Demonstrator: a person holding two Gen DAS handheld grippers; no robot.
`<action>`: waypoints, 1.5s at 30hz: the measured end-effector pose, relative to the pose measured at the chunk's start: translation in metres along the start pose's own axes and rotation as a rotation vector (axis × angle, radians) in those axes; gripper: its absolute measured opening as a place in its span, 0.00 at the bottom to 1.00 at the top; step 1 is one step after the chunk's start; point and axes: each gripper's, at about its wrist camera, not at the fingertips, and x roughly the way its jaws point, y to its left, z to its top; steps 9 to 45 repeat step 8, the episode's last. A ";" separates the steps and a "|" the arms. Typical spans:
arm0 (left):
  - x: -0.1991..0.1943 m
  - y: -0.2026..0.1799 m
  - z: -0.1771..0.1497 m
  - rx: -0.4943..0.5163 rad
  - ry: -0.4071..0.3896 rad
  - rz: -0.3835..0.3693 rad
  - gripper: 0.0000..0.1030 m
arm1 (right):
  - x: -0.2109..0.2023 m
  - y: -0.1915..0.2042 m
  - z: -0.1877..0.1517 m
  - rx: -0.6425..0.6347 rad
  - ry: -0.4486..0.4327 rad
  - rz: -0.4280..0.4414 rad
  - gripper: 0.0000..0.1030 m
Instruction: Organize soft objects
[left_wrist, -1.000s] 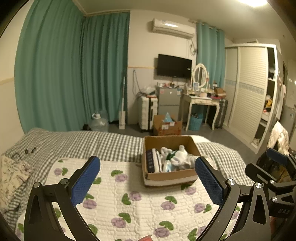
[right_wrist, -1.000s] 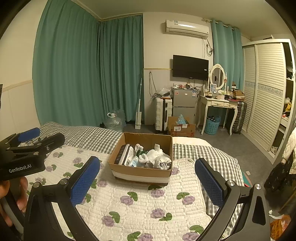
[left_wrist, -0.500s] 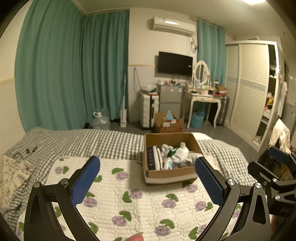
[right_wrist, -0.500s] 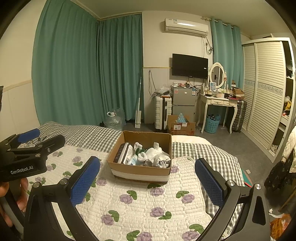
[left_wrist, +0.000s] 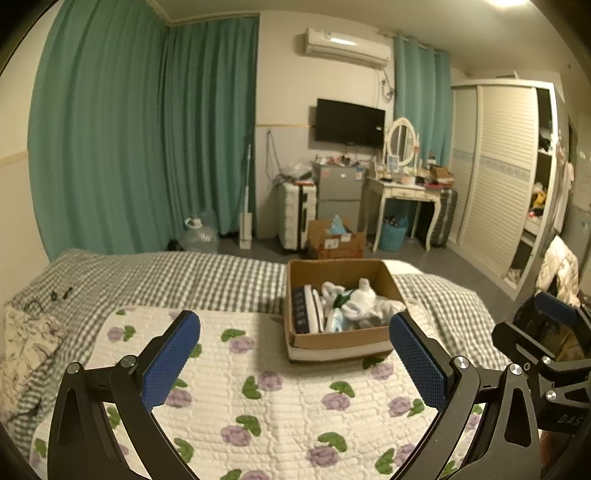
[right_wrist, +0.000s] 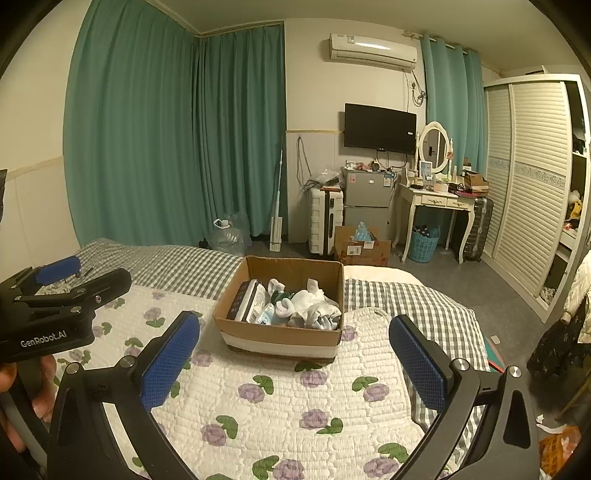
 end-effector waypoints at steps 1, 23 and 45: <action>0.000 0.000 0.000 -0.001 0.001 -0.001 1.00 | 0.000 0.000 0.000 -0.002 0.003 0.001 1.00; -0.001 0.000 0.000 -0.013 0.004 -0.008 1.00 | 0.002 0.001 -0.001 -0.001 0.005 0.001 1.00; -0.001 0.000 0.000 -0.013 0.004 -0.008 1.00 | 0.002 0.001 -0.001 -0.001 0.005 0.001 1.00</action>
